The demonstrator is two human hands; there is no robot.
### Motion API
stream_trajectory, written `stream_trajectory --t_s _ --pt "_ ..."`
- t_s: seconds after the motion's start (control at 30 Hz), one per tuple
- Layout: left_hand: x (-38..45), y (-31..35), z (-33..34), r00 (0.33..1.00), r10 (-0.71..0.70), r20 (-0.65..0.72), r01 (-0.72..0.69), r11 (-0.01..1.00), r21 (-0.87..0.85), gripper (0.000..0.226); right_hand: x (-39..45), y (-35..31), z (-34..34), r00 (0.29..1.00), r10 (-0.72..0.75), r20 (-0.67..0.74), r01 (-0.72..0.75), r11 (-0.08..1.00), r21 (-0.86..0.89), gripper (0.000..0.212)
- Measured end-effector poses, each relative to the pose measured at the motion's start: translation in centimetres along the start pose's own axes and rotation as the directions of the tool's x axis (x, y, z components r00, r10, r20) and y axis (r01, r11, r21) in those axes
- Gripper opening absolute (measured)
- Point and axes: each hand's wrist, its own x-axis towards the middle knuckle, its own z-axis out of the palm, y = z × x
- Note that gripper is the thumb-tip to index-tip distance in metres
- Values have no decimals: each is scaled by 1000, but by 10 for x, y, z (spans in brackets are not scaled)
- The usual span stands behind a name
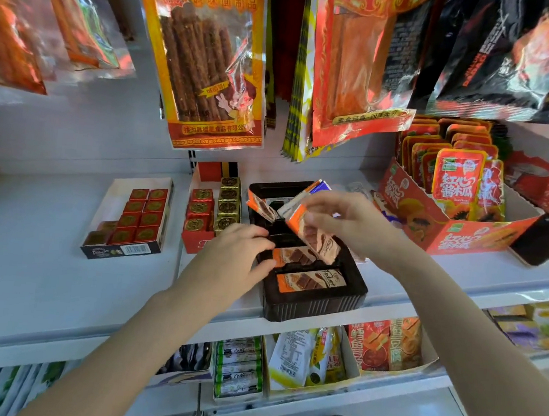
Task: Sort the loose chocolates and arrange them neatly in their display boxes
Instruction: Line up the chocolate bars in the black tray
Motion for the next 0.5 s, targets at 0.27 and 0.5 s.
stream_trajectory --t_s 0.27,0.5 --pt "-9 2 -5 996 67 59 -66 998 -18 44 1 -10 18 982 -82 171 152 878 -453 28" --pt "-20 -1 -7 998 56 33 -50 985 -167 51 -2 -7 28 976 -80 203 180 819 -545 12"
